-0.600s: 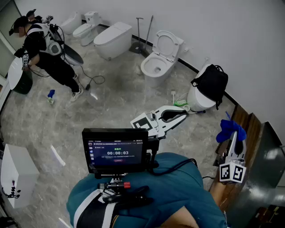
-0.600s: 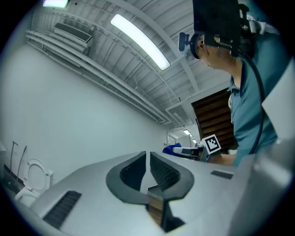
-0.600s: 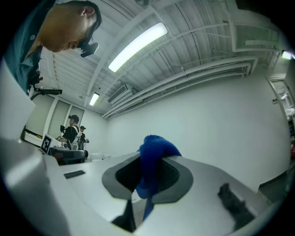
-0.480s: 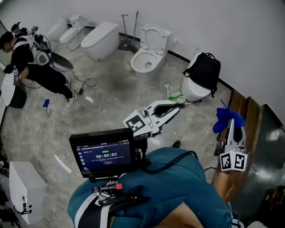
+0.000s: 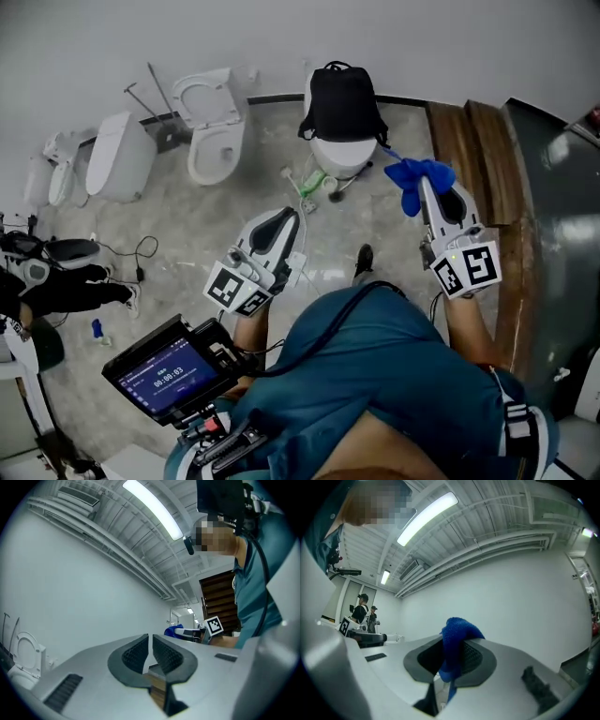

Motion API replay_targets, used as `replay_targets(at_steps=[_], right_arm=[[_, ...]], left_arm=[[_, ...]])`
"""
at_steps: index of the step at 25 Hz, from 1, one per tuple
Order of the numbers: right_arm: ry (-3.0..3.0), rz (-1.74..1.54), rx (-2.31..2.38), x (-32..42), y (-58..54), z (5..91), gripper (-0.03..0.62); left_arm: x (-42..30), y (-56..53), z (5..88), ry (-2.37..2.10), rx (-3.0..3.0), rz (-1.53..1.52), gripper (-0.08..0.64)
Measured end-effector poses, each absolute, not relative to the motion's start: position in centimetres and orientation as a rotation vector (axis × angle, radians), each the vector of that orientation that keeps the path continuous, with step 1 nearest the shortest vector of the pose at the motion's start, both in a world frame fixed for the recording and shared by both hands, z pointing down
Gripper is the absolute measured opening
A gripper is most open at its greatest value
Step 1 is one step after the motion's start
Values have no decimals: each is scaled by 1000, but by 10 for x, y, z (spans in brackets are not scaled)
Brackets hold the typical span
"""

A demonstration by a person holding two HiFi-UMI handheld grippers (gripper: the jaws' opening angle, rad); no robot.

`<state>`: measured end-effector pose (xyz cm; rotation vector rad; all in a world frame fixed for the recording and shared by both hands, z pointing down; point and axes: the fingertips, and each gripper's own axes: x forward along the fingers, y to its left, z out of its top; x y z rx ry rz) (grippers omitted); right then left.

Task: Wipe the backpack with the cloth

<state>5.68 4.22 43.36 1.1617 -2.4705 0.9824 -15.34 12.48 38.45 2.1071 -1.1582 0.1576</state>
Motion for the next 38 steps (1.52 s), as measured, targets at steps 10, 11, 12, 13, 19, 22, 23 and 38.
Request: replay_targets(at_steps=[10, 11, 12, 13, 19, 22, 23, 38], right_arm=[[-2527, 857, 1137, 54, 17, 412, 51], [-2536, 841, 1134, 53, 14, 413, 51], [-2548, 821, 1133, 52, 10, 415, 51], [-2559, 800, 1131, 50, 6, 417, 51], [-2600, 764, 1094, 31, 3, 429, 51], [-2590, 745, 1137, 36, 2, 430, 51], [-2590, 734, 1151, 37, 1, 431, 51], [-2415, 687, 1284, 82, -9, 507, 51]], left_arm=[[-133, 92, 381, -1138, 2167, 81, 32], [-131, 88, 380, -1141, 2181, 76, 32], [-130, 83, 379, -1148, 2196, 68, 32], [-130, 79, 379, -1156, 2207, 56, 32], [-132, 69, 380, -1166, 2250, 49, 32], [-129, 59, 379, -1132, 2286, 37, 32], [-128, 57, 381, -1126, 2294, 34, 32], [-109, 40, 383, -1006, 2522, 101, 32]])
